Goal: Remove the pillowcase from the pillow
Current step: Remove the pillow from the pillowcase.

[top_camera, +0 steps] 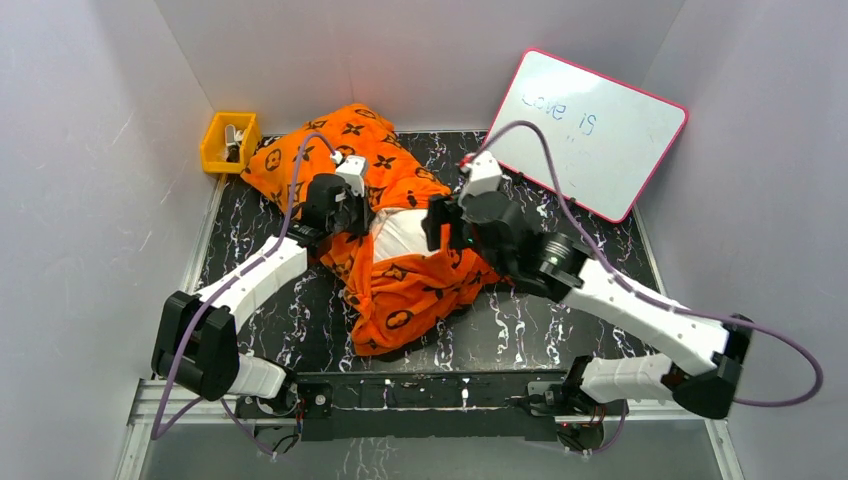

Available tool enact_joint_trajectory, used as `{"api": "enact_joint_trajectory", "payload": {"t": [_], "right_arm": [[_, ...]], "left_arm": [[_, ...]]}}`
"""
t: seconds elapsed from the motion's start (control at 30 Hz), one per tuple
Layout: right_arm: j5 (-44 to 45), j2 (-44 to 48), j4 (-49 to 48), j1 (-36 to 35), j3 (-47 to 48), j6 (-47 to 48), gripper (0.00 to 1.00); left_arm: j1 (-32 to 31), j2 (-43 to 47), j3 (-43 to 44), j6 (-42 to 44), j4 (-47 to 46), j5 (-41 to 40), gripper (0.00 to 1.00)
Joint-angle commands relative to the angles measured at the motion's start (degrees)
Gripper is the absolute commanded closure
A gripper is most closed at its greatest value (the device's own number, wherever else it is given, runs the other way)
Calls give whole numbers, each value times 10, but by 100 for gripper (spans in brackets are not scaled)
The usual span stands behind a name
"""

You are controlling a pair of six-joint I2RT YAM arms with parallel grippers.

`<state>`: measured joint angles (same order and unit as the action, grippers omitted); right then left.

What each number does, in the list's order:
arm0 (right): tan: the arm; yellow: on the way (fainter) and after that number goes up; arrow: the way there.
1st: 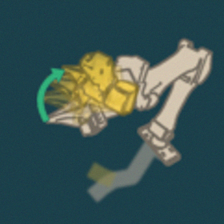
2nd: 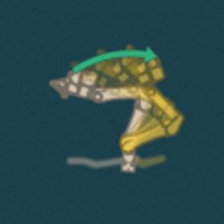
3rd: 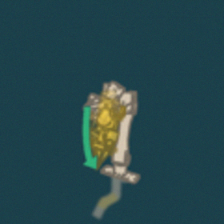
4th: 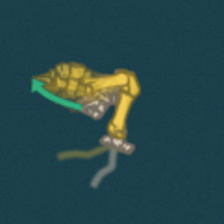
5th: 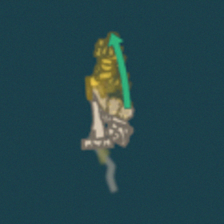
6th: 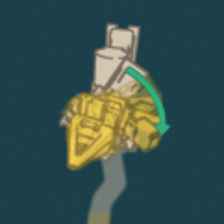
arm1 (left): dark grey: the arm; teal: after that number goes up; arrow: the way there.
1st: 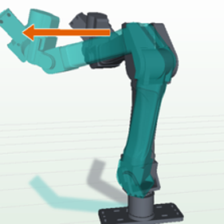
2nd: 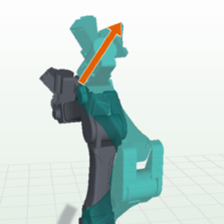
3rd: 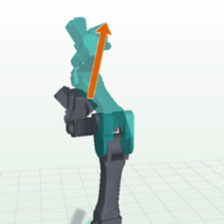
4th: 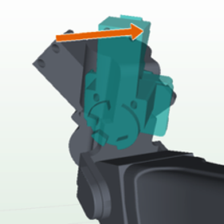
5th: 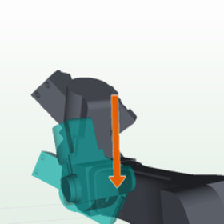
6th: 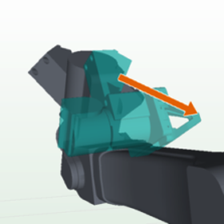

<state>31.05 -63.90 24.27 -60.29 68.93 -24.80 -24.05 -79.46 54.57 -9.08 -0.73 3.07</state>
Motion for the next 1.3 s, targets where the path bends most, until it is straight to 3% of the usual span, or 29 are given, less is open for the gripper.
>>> {"api": "enact_joint_trajectory", "payload": {"t": [0.0, 0.13, 0.2, 0.23, 0.27, 0.33, 0.4, 0.47, 0.6, 0.63, 0.67, 0.7, 0.77, 0.8, 0.83, 0.87, 1.1, 1.27], "right_arm": [[5, -96, -37, -1, 77, 63, 13], [-13, -165, 58, 0, 106, -7, 15], [-51, -125, 105, -1, 29, -91, 46], [-83, -67, 118, -2, -52, -145, 78], [-115, 31, 162, -5, -166, -235, 100], [-140, 143, 225, -14, -263, -334, 100], [-156, 205, 274, -13, -297, -372, 100], [-143, 196, 300, -14, -282, -359, 100], [-125, 128, 251, -14, -248, -307, 100], [-121, 122, 237, -14, -237, -294, 92], [-112, 118, 220, -14, -224, -278, 73], [-102, 116, 206, -14, -206, -264, 57], [-74, 110, 191, -14, -179, -243, 37], [-60, 106, 190, -14, -167, -237, 30], [-51, 103, 186, -14, -160, -230, 27], [-41, 101, 186, -14, -155, -225, 24], [-12, 108, 201, -14, -152, -234, 21], [7, 132, 220, -14, -176, -265, 21]], "left_arm": [[4, 15, -25, -24, 37, 23, 100], [4, 22, -24, -18, 42, 18, 100], [4, 14, -12, -5, 57, -10, 100], [4, 3, -1, 7, 64, -22, 100], [4, -10, 11, 14, 64, -32, 100], [6, -27, 31, 13, 67, -69, 100], [13, -42, 53, 14, 78, -98, 100], [20, -49, 80, 16, 99, -104, 100], [23, -35, 83, 19, 106, -74, 100], [22, -30, 81, 22, 105, -54, 100], [23, -25, 81, 28, 106, -15, 100], [23, -22, 87, 36, 113, 28, 93], [23, -13, 108, 37, 135, 125, 47], [22, -7, 119, 25, 141, 172, 30], [22, 3, 129, 9, 143, 214, 22], [22, 13, 139, -8, 143, 247, 4], [8, 51, 200, -165, 176, 422, 2], [-85, 56, 181, -225, 162, 502, 2]]}}
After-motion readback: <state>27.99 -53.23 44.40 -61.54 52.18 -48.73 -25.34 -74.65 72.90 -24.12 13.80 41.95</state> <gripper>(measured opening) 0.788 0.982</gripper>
